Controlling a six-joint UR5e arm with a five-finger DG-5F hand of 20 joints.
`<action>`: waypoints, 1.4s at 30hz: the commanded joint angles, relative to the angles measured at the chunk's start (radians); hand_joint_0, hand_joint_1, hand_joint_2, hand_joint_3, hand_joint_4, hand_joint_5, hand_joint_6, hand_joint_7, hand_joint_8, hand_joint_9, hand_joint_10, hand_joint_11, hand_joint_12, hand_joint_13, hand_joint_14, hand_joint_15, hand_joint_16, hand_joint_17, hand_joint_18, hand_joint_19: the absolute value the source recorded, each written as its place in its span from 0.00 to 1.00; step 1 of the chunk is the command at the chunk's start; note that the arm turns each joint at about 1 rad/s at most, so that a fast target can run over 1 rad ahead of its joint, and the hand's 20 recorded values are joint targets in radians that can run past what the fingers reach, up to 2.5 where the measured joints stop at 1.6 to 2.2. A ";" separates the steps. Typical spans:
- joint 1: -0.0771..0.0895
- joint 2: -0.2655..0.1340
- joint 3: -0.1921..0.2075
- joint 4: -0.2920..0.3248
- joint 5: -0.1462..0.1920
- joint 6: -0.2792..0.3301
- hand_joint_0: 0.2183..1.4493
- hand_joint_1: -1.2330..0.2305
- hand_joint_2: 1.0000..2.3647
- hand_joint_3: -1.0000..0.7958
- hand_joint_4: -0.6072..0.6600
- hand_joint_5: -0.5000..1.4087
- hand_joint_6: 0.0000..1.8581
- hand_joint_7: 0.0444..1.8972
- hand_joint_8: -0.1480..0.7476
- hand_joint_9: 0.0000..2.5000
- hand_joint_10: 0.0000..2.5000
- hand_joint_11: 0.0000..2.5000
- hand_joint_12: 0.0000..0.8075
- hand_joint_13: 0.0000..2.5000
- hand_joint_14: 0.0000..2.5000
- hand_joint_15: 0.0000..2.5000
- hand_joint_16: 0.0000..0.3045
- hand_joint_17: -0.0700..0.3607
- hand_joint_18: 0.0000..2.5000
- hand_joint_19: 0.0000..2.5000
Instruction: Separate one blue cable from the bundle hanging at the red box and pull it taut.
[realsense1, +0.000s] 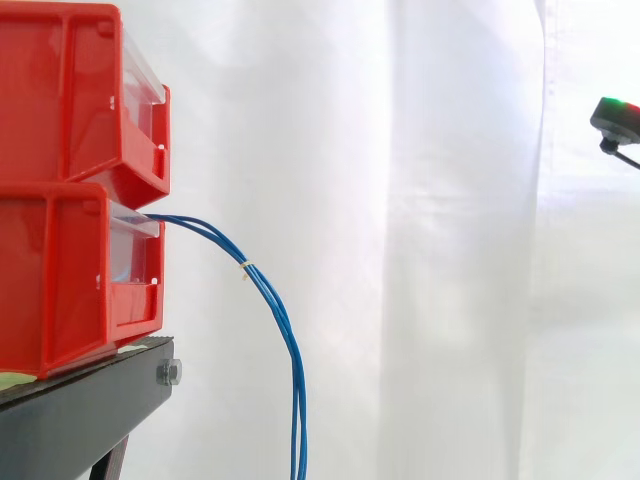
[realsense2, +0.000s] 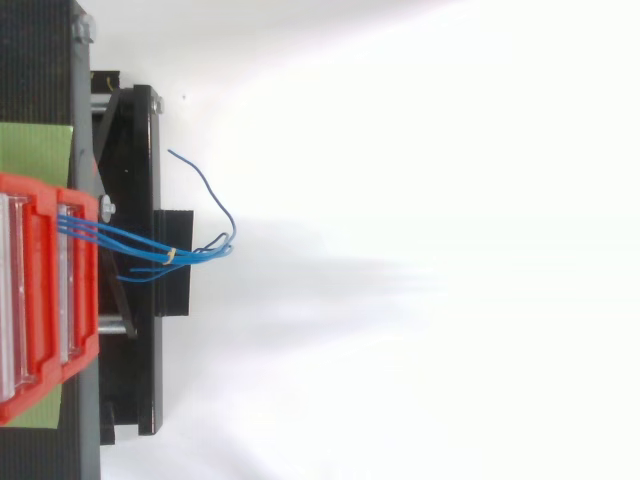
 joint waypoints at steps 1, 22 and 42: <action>0.004 -0.002 0.000 -0.013 -0.002 -0.013 0.27 0.50 0.00 0.30 0.67 0.16 0.27 0.50 0.50 0.28 0.01 0.29 0.48 0.28 0.01 0.20 0.18 0.45 0.21 0.23; 0.067 -0.077 0.000 0.187 0.222 -0.237 0.28 0.50 0.00 0.30 0.67 0.16 0.27 0.50 0.50 0.28 0.01 0.29 0.48 0.28 0.01 0.21 0.18 0.45 0.21 0.23; 0.090 -0.234 0.071 0.262 0.133 -0.156 0.27 0.50 0.00 0.30 0.67 0.16 0.27 0.50 0.50 0.28 0.01 0.29 0.48 0.28 0.01 0.21 0.18 0.45 0.21 0.23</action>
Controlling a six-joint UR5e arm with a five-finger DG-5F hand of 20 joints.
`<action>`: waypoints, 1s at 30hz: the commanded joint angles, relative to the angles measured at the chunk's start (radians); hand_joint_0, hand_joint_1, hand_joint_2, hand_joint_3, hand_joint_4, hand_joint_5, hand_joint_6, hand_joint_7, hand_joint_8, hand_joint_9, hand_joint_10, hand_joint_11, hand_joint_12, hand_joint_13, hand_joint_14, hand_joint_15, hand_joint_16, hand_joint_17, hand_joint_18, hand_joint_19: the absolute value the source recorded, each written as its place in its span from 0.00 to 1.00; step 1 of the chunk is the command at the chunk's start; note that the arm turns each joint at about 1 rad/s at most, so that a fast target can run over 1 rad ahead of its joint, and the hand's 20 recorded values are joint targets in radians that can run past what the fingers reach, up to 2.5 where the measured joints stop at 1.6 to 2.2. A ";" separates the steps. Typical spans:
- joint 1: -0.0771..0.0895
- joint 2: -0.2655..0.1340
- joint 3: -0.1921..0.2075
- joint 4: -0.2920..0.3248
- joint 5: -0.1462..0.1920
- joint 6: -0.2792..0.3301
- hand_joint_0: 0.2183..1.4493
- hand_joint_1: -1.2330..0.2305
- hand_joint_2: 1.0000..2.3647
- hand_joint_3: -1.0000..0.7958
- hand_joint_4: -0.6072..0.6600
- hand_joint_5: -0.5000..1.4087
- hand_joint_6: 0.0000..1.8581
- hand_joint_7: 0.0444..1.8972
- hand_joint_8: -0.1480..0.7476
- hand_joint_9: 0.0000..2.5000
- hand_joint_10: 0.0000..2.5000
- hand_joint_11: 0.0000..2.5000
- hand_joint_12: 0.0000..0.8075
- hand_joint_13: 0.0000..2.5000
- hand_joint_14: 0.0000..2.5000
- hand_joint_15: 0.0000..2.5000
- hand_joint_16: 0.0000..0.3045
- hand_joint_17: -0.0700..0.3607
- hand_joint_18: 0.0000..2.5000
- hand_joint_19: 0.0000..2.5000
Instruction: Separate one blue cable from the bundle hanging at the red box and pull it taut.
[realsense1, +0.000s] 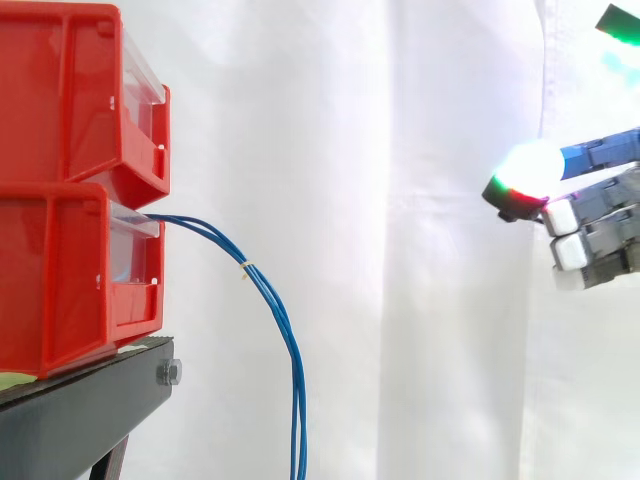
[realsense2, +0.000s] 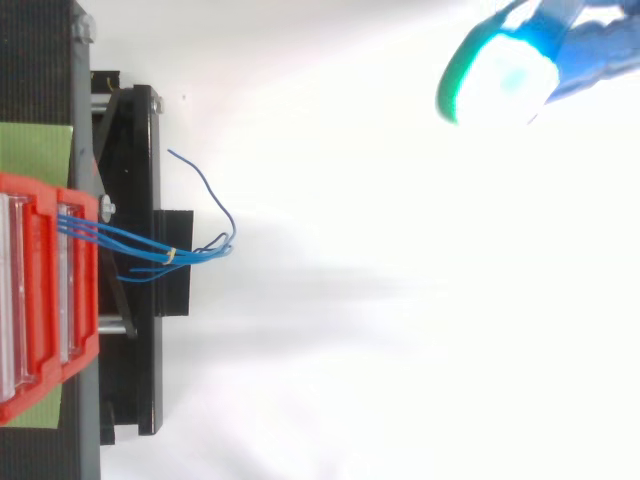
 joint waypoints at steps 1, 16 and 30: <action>-0.005 -0.025 0.020 0.003 -0.045 0.012 0.27 0.50 0.00 0.30 0.67 0.16 0.27 0.50 0.50 0.28 0.01 0.29 0.48 0.28 0.01 0.20 0.18 0.45 0.21 0.23; -0.013 -0.168 0.115 0.030 -0.070 0.006 0.28 0.51 0.00 0.30 0.67 0.16 0.27 0.50 0.50 0.28 0.01 0.29 0.48 0.28 0.01 0.20 0.18 0.45 0.21 0.23; -0.016 -0.232 0.160 0.087 -0.067 -0.040 0.28 0.51 0.00 0.30 0.68 0.16 0.27 0.50 0.50 0.28 0.01 0.28 0.48 0.28 0.01 0.20 0.18 0.45 0.21 0.23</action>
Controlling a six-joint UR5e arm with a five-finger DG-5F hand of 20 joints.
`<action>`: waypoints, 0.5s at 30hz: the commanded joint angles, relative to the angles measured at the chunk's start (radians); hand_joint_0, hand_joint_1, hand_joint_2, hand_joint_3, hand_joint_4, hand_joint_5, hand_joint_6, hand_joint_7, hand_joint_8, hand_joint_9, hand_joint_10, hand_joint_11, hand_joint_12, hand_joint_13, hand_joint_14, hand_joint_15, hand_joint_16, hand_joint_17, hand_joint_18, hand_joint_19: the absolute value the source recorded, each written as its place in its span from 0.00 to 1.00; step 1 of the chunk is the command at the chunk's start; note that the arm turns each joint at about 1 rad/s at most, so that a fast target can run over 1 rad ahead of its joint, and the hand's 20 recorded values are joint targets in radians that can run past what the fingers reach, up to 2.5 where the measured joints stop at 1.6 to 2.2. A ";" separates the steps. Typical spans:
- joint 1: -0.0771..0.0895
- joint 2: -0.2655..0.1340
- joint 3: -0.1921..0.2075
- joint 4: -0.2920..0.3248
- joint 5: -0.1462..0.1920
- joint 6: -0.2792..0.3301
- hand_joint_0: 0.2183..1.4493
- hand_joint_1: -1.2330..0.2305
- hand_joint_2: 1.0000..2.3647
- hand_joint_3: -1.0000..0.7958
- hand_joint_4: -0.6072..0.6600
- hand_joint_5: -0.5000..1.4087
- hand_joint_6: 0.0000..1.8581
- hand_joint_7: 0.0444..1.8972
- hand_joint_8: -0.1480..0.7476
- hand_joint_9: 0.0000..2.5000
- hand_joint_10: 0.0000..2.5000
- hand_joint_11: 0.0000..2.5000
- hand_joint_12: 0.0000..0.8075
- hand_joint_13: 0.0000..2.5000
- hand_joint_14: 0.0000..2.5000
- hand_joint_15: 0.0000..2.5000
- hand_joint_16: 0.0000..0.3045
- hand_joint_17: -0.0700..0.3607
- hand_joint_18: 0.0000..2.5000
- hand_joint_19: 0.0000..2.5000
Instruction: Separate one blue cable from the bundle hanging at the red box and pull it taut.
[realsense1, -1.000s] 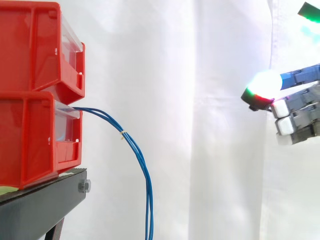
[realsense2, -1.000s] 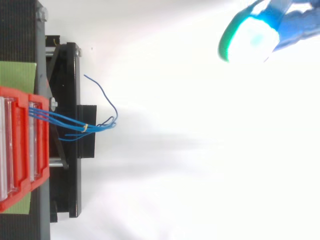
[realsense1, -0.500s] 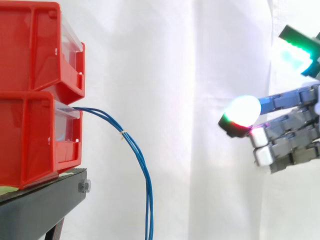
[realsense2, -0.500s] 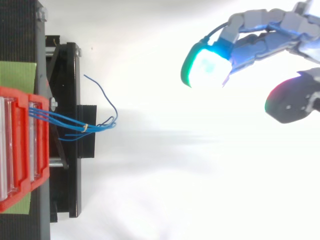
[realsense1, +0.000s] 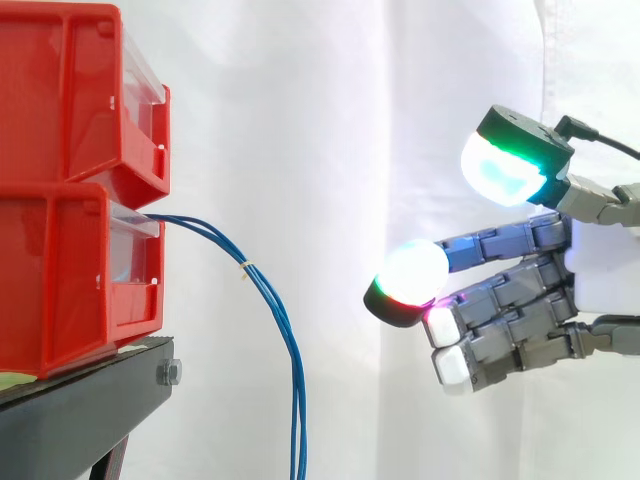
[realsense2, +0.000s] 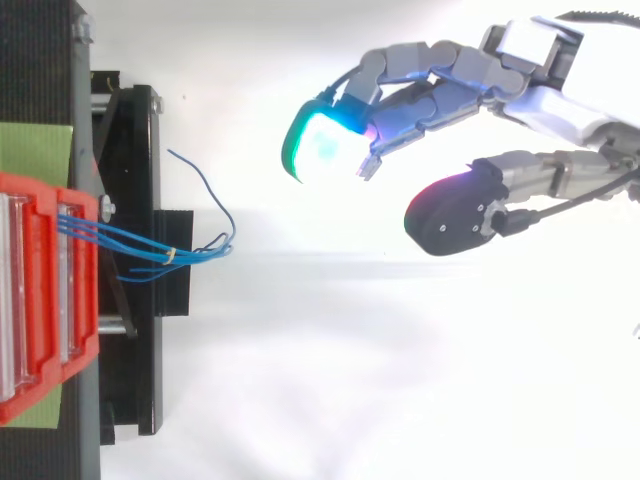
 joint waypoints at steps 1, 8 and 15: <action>0.000 -0.001 0.001 0.011 0.002 -0.021 0.28 0.51 0.00 0.30 0.67 0.16 0.27 0.50 0.50 0.28 0.01 0.28 0.48 0.28 0.01 0.20 0.18 0.45 0.21 0.23; 0.001 -0.001 0.002 0.011 0.011 -0.021 0.28 0.51 0.00 0.30 0.68 0.16 0.27 0.50 0.50 0.28 0.01 0.28 0.47 0.28 0.01 0.20 0.18 0.45 0.21 0.23; 0.004 -0.001 0.005 0.011 0.022 -0.031 0.28 0.51 0.00 0.30 0.68 0.16 0.27 0.50 0.50 0.28 0.01 0.28 0.47 0.28 0.01 0.20 0.18 0.45 0.21 0.23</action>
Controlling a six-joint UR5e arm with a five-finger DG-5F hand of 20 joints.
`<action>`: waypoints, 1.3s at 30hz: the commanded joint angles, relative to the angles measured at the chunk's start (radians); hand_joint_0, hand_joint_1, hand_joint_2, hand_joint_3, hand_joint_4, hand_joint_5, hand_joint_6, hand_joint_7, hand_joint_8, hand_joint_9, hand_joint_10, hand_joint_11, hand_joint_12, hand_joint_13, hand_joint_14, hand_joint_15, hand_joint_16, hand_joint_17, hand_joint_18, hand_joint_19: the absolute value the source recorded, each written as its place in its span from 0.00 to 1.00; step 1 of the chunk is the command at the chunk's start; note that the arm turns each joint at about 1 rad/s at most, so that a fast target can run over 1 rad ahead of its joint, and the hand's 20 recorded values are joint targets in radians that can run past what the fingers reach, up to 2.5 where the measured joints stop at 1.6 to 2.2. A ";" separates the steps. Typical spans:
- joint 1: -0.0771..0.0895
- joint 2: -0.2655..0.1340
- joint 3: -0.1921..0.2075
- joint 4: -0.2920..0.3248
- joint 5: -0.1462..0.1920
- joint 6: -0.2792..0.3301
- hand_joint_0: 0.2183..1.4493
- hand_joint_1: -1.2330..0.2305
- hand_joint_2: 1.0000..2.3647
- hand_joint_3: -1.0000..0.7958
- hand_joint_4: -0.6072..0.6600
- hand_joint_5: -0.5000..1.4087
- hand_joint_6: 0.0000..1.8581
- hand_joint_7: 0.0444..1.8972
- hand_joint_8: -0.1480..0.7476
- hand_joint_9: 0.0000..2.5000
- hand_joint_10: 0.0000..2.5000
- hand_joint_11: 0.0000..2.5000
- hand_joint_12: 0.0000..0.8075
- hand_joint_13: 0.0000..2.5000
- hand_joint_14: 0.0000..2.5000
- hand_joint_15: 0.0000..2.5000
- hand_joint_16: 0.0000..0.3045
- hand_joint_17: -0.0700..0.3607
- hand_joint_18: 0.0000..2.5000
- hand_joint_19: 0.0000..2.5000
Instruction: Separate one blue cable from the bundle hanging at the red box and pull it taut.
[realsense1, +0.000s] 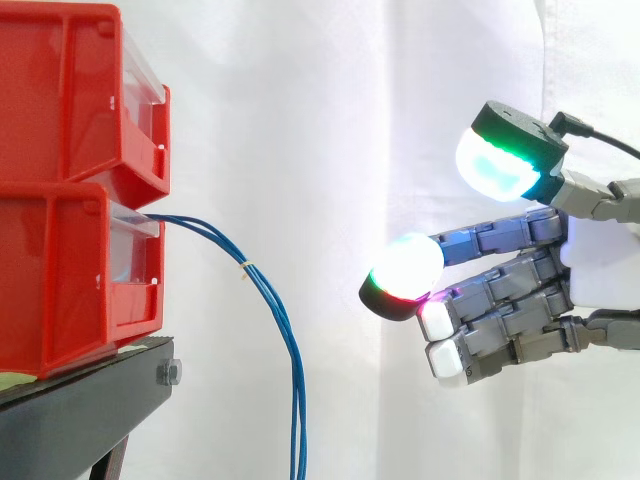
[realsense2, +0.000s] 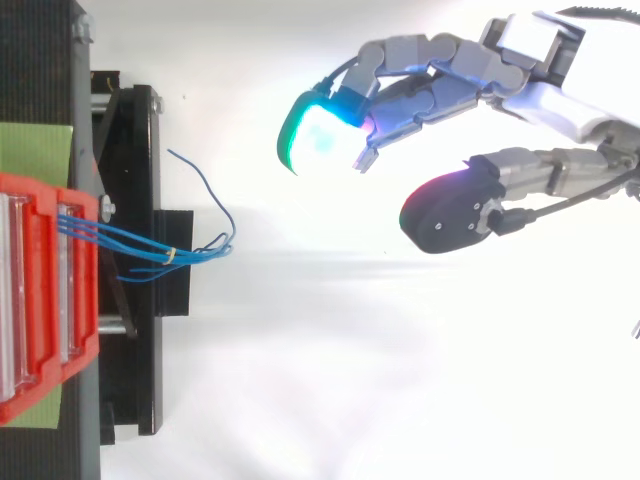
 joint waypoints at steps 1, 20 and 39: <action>0.001 0.000 0.001 0.000 0.006 -0.007 0.28 0.51 0.00 0.30 0.68 0.16 0.27 0.50 0.50 0.28 0.01 0.28 0.47 0.28 0.01 0.21 0.18 0.45 0.21 0.23; -0.020 -0.164 0.145 -0.057 -0.037 0.105 0.28 0.51 0.00 0.30 0.68 0.16 0.27 0.50 0.50 0.28 0.01 0.28 0.47 0.28 0.01 0.20 0.18 0.45 0.21 0.23; -0.015 -0.234 0.219 -0.052 -0.052 0.101 0.28 0.51 0.00 0.30 0.68 0.16 0.27 0.50 0.50 0.28 0.01 0.29 0.46 0.28 0.01 0.21 0.18 0.45 0.21 0.23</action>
